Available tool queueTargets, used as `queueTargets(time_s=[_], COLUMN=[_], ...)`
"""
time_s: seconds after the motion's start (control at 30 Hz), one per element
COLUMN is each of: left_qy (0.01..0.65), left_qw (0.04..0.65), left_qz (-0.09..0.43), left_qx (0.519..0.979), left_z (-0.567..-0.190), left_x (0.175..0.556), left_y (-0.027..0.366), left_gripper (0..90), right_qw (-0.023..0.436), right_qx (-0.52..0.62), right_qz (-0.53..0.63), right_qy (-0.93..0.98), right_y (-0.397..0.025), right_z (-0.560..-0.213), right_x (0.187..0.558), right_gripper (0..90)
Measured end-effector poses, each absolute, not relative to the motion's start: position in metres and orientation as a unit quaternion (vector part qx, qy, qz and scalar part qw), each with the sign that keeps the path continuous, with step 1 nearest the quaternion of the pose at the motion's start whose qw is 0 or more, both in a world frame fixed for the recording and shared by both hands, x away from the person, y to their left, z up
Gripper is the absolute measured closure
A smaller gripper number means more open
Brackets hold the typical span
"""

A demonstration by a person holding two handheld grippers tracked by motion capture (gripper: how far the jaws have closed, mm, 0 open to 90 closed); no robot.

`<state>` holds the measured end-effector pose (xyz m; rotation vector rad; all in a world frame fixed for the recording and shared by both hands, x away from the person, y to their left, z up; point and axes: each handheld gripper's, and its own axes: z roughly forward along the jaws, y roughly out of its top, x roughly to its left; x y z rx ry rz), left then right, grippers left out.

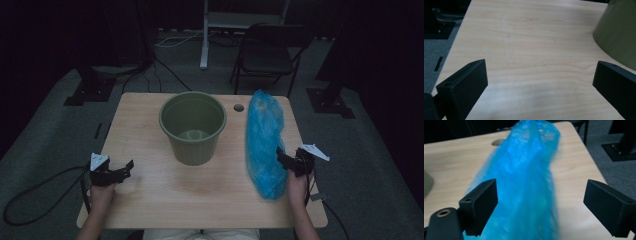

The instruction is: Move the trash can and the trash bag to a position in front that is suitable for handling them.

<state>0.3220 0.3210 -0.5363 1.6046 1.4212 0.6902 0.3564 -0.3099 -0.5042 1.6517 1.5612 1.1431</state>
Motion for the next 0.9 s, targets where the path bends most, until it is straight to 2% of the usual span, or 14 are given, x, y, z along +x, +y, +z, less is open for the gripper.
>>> queueTargets(time_s=[0.53,0.73,0.9], left_qy=[0.554,0.535,0.525], left_qw=[0.450,0.457,0.457], left_qz=[0.266,0.273,0.274], left_qx=[0.648,0.656,0.664], left_z=[-0.518,-0.501,-0.495], left_x=[0.372,0.398,0.411], left_y=[0.288,0.268,0.255], left_gripper=[0.2,0.3,0.3], right_qw=[0.251,0.253,0.262], right_qx=[0.574,0.558,0.550], right_qz=[0.455,0.458,0.466], right_qy=[0.633,0.644,0.642], right_y=[-0.249,-0.236,-0.227], right_z=[-0.483,-0.455,-0.449], right_x=[0.393,0.414,0.432], right_gripper=[11.5,13.2,13.1])
